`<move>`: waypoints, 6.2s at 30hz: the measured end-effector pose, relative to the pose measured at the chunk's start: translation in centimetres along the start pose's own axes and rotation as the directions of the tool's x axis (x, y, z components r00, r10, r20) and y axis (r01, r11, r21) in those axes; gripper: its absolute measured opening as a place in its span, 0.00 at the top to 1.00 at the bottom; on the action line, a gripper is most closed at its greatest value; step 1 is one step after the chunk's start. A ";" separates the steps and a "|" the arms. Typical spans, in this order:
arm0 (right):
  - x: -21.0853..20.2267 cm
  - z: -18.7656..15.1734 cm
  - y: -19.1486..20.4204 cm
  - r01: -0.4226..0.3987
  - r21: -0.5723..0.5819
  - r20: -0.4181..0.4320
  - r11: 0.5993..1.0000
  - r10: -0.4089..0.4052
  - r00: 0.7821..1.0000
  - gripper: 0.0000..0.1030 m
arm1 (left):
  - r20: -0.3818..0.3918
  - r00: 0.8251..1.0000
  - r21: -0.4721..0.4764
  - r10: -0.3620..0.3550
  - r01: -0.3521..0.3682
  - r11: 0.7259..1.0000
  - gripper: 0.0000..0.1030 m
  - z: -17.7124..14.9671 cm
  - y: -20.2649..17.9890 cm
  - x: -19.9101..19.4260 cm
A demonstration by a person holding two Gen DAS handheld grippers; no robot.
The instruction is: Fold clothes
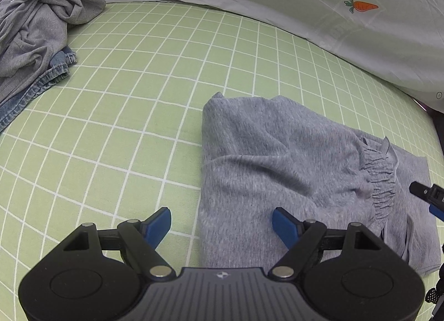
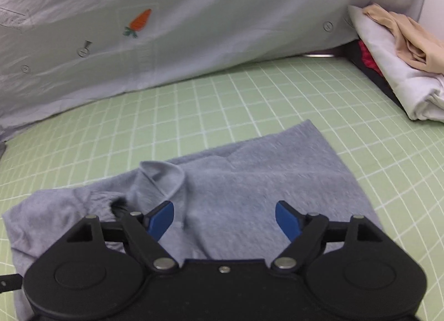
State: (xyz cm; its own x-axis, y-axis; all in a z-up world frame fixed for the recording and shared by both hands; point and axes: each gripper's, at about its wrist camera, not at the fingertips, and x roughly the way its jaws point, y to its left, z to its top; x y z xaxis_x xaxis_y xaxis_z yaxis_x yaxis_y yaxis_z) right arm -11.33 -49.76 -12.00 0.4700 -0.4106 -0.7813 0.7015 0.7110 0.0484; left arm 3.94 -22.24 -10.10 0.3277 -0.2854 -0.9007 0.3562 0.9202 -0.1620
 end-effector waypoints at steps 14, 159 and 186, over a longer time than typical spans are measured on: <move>-0.1 -3.4 3.9 -0.037 -0.266 -0.083 0.963 0.016 0.996 0.22 | -0.033 0.999 0.023 -0.012 0.013 1.000 0.18 0.4 -0.1 1.5; -6.4 4.6 -24.5 -0.273 -0.099 0.047 0.957 0.278 0.959 0.82 | -0.015 0.876 0.306 -0.482 0.463 0.832 0.88 -4.3 -37.3 -2.5; 7.4 28.0 -49.6 0.030 0.259 0.327 0.965 -0.116 0.938 0.47 | 0.117 0.820 0.441 -0.561 0.463 0.769 0.52 11.1 -67.5 7.8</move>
State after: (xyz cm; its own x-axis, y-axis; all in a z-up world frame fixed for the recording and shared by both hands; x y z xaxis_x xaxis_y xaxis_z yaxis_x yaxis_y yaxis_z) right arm -27.69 -104.05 -2.76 0.5342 -0.6544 -0.5352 0.8300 0.5261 0.1851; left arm -7.87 -89.59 -1.69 0.1710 -0.7811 -0.6005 0.8114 0.4575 -0.3639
